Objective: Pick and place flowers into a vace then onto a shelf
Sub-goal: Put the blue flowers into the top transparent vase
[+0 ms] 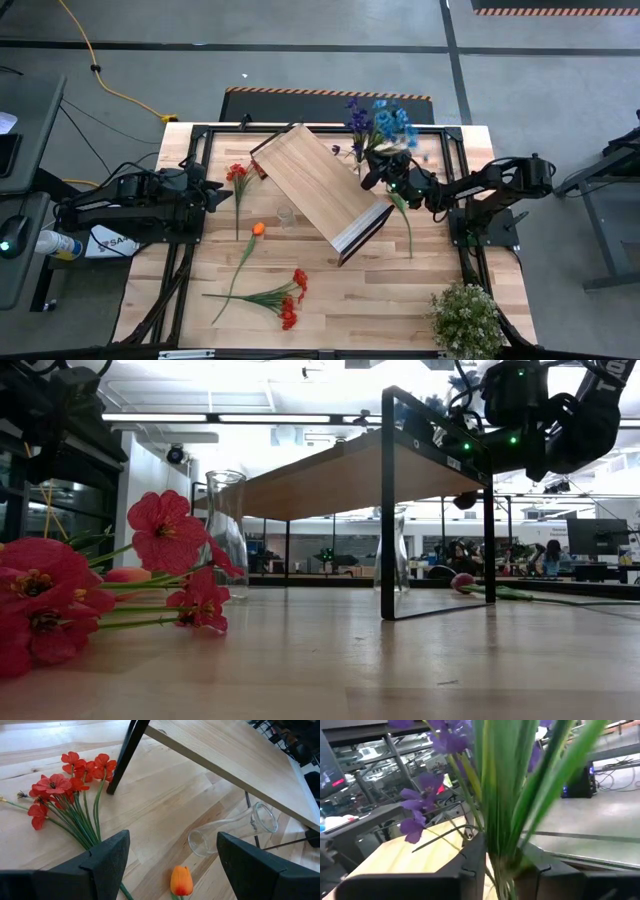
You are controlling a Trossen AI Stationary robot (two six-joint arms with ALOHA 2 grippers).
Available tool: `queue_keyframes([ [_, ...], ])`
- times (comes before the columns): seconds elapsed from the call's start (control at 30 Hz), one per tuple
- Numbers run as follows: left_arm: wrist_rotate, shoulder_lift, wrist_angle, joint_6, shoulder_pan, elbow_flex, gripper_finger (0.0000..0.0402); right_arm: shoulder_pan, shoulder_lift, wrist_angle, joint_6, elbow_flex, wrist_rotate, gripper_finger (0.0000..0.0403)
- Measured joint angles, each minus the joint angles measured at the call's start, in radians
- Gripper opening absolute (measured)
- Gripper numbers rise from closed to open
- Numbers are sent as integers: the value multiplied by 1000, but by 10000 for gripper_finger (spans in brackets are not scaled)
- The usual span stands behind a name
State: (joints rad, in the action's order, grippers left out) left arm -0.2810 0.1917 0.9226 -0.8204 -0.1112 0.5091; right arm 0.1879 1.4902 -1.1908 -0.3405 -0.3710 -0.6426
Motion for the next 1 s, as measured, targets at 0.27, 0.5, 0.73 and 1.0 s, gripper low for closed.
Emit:
queue_keyframes([
  [0.27,0,0,0,0,0,0,333,9,0,19,3,0,95,116],
  [0.5,0,0,0,0,0,0,333,9,-20,57,0,0,139,124],
  [0.73,0,0,-1,0,0,0,333,9,-172,274,5,0,187,118],
  [1.0,0,0,-1,0,0,0,333,9,-335,570,-71,0,200,137],
])
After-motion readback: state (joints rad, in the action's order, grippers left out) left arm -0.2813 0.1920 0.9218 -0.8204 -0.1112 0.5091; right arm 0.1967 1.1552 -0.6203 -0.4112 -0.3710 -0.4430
